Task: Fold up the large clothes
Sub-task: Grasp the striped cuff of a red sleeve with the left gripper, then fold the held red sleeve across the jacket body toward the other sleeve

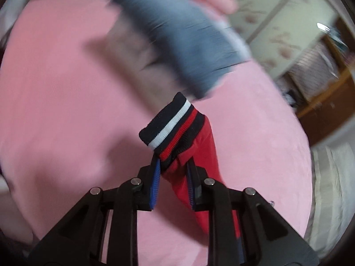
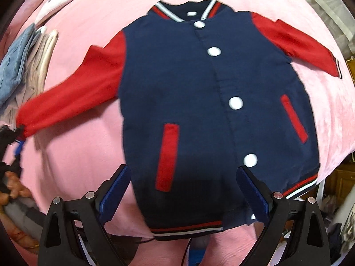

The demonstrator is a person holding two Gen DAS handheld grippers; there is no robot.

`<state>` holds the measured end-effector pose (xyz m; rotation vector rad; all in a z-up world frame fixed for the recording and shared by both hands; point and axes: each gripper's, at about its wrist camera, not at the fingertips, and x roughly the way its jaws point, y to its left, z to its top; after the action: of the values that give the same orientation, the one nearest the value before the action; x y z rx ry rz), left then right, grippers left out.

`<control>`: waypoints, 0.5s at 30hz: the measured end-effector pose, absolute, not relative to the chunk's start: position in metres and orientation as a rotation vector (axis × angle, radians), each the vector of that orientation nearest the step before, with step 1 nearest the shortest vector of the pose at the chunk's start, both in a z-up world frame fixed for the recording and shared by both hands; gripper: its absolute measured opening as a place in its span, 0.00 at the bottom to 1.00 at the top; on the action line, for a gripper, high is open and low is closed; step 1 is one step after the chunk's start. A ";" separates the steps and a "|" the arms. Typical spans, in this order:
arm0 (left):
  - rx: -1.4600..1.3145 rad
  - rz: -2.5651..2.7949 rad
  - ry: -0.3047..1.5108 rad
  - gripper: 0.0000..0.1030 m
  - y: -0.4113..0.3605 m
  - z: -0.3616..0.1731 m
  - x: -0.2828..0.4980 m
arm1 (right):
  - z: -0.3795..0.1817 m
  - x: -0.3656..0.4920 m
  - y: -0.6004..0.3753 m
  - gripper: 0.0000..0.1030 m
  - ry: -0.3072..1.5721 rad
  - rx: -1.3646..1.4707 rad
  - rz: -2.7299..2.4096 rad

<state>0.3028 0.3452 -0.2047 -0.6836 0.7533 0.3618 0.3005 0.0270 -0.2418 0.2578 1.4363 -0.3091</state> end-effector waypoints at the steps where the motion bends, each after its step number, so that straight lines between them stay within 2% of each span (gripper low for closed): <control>1: -0.654 0.334 0.729 0.17 0.338 -0.195 0.306 | -0.244 0.307 0.026 0.95 1.424 0.267 -0.314; 9: -0.439 0.077 0.597 0.17 0.228 -0.126 0.338 | -0.259 0.348 -0.010 0.95 1.339 0.337 -0.341; 12: -0.401 -0.012 0.619 0.17 0.176 -0.122 0.348 | -0.256 0.350 -0.038 0.95 1.314 0.342 -0.359; 15: -0.399 -0.087 0.682 0.17 0.118 -0.141 0.355 | -0.257 0.349 -0.077 0.95 1.301 0.339 -0.381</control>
<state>0.3553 0.1179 -0.1407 -0.3992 0.6820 -0.0871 0.3490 -0.0771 -0.2574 0.3388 1.3013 -0.3807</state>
